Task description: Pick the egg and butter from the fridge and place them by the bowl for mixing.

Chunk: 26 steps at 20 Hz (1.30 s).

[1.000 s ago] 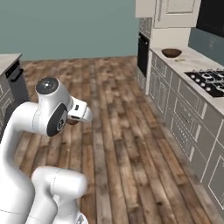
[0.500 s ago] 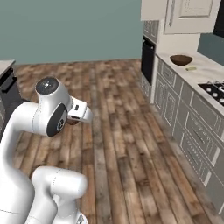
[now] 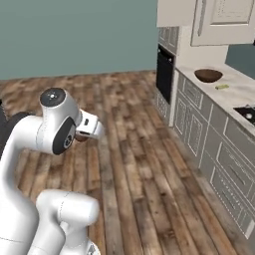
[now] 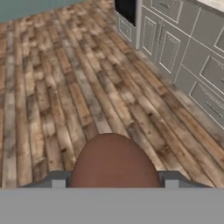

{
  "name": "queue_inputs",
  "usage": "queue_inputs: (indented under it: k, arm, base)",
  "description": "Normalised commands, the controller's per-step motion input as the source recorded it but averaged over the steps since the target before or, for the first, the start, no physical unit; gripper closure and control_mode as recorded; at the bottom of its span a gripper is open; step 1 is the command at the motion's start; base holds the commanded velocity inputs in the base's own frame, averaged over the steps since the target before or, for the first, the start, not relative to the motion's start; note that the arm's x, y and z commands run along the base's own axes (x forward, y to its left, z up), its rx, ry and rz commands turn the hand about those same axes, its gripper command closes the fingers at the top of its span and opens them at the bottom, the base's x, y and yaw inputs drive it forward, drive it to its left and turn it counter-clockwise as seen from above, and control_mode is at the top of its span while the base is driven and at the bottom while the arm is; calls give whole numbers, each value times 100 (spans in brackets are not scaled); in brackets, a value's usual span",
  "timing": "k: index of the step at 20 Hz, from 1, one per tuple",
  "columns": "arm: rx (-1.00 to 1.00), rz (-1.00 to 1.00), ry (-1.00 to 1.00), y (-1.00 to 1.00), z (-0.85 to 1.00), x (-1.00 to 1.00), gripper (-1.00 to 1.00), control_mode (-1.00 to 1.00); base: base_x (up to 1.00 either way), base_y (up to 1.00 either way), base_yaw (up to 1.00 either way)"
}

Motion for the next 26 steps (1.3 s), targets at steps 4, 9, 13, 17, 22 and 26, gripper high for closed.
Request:
queue_inputs:
  k: [4,9,13,17,22,26]
  arm:
    - [0,0,0,0,0,0,100,100]
    - [0,0,0,0,0,0,100,100]
    - [0,0,0,0,0,0,100,100]
    - [0,0,0,0,0,0,100,100]
    - [0,0,0,0,0,0,100,100]
    - [0,0,0,0,0,0,100,100]
  base:
    - [60,10,-41]
    - [53,12,-50]
    - [59,14,-43]
    - [67,22,-37]
    - [57,27,-53]
    - [52,32,-59]
